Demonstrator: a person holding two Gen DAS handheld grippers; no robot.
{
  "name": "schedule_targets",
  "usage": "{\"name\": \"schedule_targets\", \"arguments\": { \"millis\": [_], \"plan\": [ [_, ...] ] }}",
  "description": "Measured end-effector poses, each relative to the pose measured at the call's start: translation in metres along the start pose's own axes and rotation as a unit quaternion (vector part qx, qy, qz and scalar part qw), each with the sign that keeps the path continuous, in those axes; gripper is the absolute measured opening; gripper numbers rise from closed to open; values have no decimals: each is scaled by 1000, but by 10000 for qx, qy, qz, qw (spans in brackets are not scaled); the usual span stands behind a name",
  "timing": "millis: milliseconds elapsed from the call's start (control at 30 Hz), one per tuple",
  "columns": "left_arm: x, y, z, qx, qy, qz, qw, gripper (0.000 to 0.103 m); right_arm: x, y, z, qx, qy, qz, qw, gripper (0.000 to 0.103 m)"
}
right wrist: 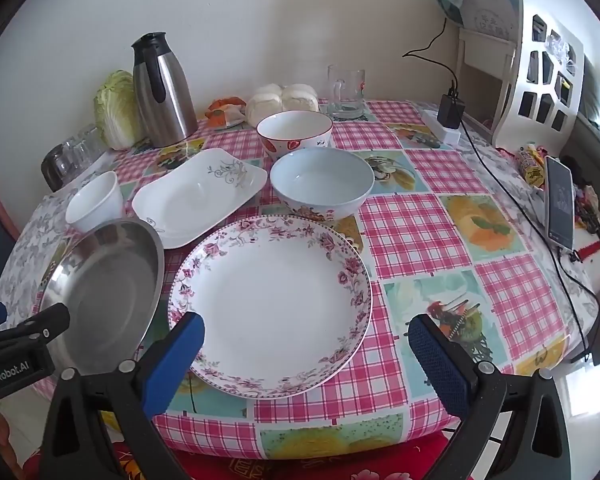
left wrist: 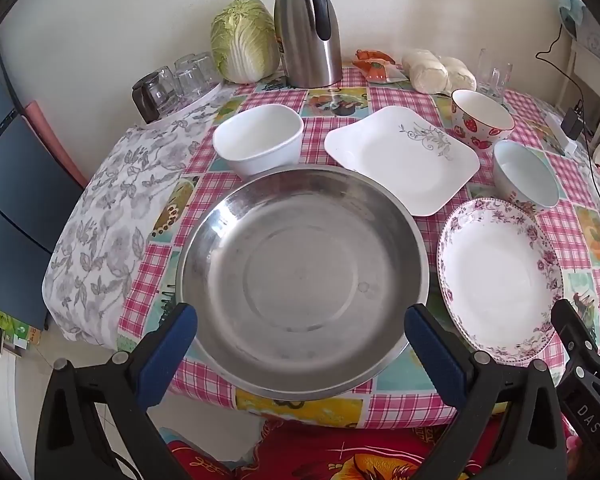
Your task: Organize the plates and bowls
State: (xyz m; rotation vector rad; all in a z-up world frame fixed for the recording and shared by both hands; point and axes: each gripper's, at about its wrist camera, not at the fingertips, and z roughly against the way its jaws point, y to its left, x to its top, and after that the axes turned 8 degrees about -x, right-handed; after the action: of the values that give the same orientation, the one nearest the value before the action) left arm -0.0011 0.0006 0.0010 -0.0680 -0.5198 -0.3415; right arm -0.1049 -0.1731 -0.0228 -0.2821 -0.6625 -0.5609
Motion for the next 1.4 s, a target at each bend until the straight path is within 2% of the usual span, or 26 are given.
{"name": "schedule_targets", "arguments": {
  "millis": [1400],
  "plan": [
    [-1, 6, -4, 8, 127, 93, 9999, 103, -2, -4, -1, -10, 60, 34, 10000, 103]
  ]
}}
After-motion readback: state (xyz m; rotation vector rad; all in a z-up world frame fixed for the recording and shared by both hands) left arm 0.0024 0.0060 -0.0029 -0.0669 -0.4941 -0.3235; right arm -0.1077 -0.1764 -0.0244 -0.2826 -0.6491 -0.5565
